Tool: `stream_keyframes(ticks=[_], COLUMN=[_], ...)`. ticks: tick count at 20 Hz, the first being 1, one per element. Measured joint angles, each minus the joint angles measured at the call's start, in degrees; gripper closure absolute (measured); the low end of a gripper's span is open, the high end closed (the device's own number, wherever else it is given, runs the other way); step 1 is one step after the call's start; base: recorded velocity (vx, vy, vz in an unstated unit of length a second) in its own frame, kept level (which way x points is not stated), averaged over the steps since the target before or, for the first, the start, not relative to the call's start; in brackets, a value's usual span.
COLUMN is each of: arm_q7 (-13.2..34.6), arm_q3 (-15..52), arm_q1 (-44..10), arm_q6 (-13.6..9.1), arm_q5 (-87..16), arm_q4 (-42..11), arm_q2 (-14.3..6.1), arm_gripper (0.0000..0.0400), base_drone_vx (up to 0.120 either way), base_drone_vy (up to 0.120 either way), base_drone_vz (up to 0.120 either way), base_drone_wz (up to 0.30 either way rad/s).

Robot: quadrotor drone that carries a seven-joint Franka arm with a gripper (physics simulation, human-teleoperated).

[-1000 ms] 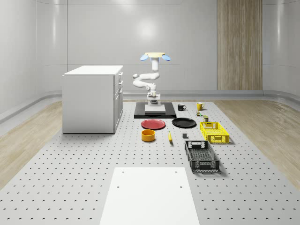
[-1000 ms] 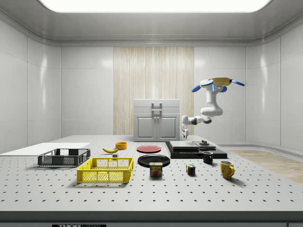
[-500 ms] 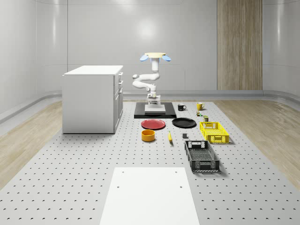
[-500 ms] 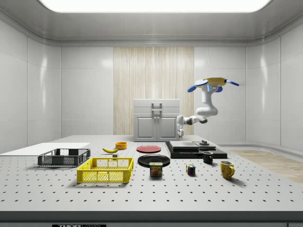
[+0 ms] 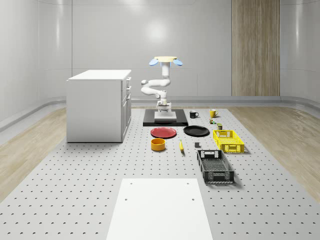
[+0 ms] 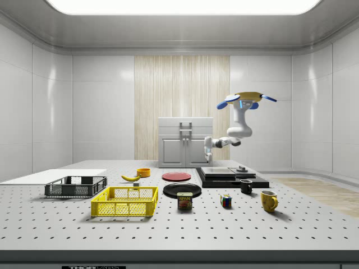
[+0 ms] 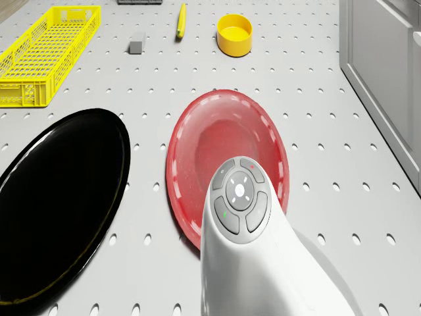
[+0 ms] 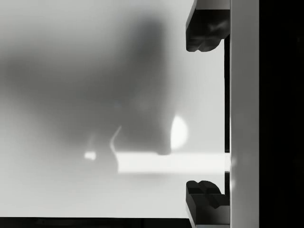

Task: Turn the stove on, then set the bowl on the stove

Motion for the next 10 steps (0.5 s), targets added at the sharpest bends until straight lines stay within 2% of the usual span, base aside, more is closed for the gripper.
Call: stream_keyframes(ticks=[10], arm_q7=[0.12], arm_q3=[0.04], arm_q1=[-0.15], arm_q6=[0.29], arm_q5=[0.15], arm_q4=[0.03], arm_q2=[-0.32], arm_gripper=[0.0], base_drone_vx=[0.12], base_drone_vy=[0.0], base_drone_vz=[0.0], base_drone_wz=[0.0])
